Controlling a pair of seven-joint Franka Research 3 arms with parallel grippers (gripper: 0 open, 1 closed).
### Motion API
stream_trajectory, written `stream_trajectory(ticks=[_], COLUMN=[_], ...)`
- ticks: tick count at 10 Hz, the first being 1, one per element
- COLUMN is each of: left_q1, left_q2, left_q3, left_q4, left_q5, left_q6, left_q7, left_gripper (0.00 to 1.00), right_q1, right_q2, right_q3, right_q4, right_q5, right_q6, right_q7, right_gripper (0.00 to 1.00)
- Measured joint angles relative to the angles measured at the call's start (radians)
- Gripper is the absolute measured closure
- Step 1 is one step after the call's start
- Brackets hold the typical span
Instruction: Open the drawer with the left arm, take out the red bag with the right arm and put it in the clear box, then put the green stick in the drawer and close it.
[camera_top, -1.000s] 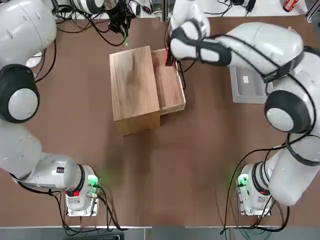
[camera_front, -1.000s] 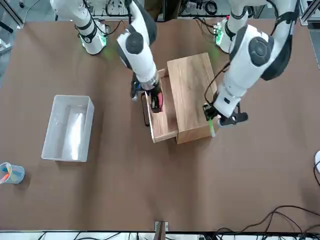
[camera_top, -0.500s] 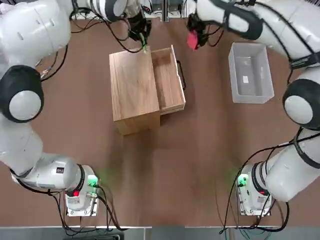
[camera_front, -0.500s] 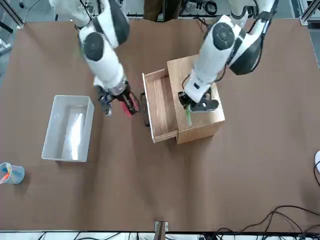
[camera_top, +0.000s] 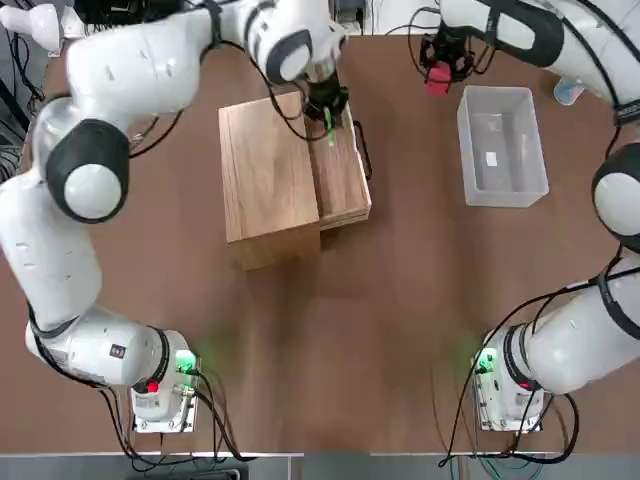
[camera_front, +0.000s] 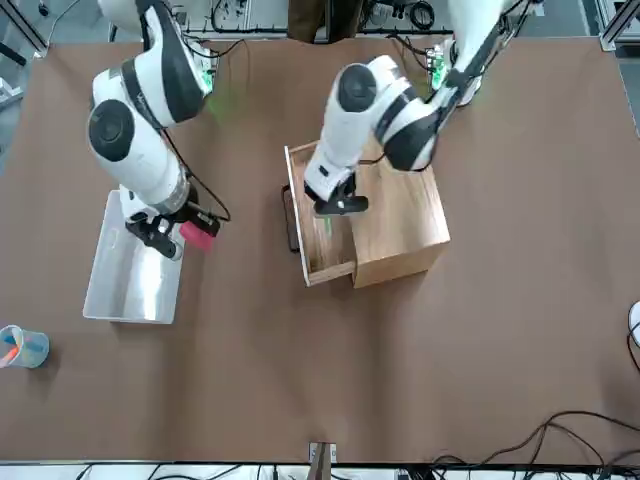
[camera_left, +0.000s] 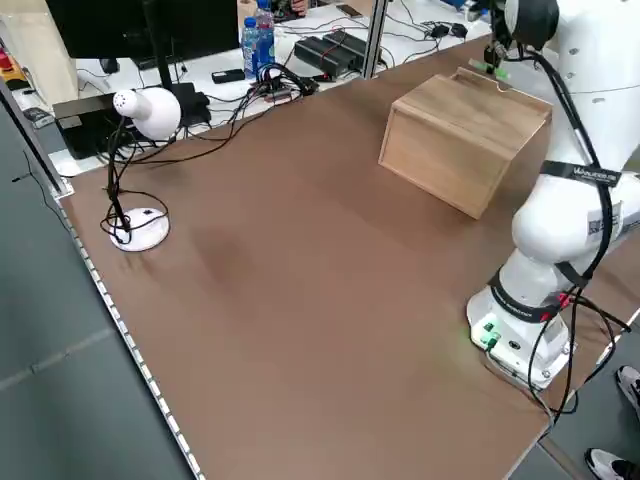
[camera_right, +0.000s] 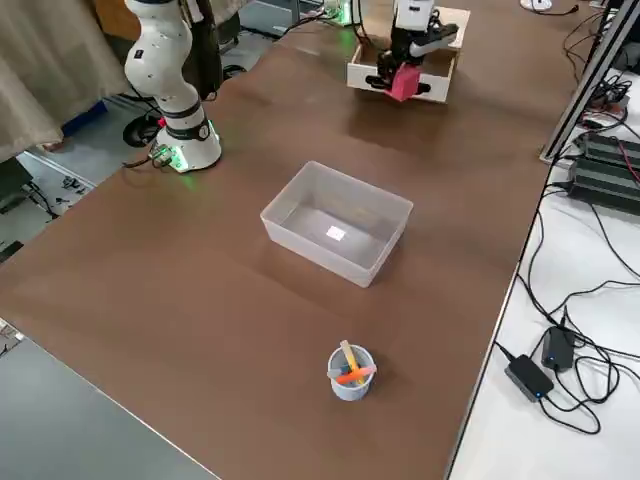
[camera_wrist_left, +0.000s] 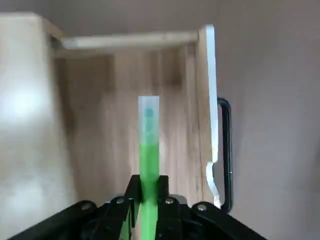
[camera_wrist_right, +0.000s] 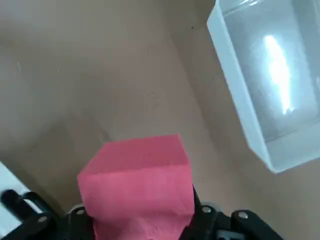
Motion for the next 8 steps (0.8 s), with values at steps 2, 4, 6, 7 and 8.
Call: stream_trajectory(ticks=[2, 4, 6, 7, 8], left_q1=[-0.046, -0.040, -0.037, -0.035, -0.026], left_q2=[0.076, 0.102, 0.103, 0.098, 0.084], left_q3=[0.000, 0.002, 0.002, 0.002, 0.002], left_q4=[0.009, 0.020, 0.025, 0.033, 0.043], left_q5=[0.074, 0.085, 0.097, 0.106, 0.108], left_q6=[0.029, 0.032, 0.031, 0.030, 0.016], left_q7=[-0.056, -0.057, -0.057, -0.057, -0.057], left_gripper=[0.82, 0.69, 0.40, 0.24, 0.10], right_q1=[-0.091, -0.176, -0.226, -0.246, -0.270], right_q2=[-0.032, -0.046, -0.047, -0.047, -0.047], right_q3=[0.000, -0.001, 0.000, 0.000, 0.000], right_q4=[-0.100, -0.208, -0.258, -0.286, -0.334], right_q5=[-0.001, -0.002, -0.002, -0.002, -0.003], right_q6=[0.056, 0.147, 0.210, 0.258, 0.334], right_q7=[-0.188, -0.343, -0.405, -0.431, -0.466], right_gripper=[0.38, 0.38, 0.38, 0.38, 0.42])
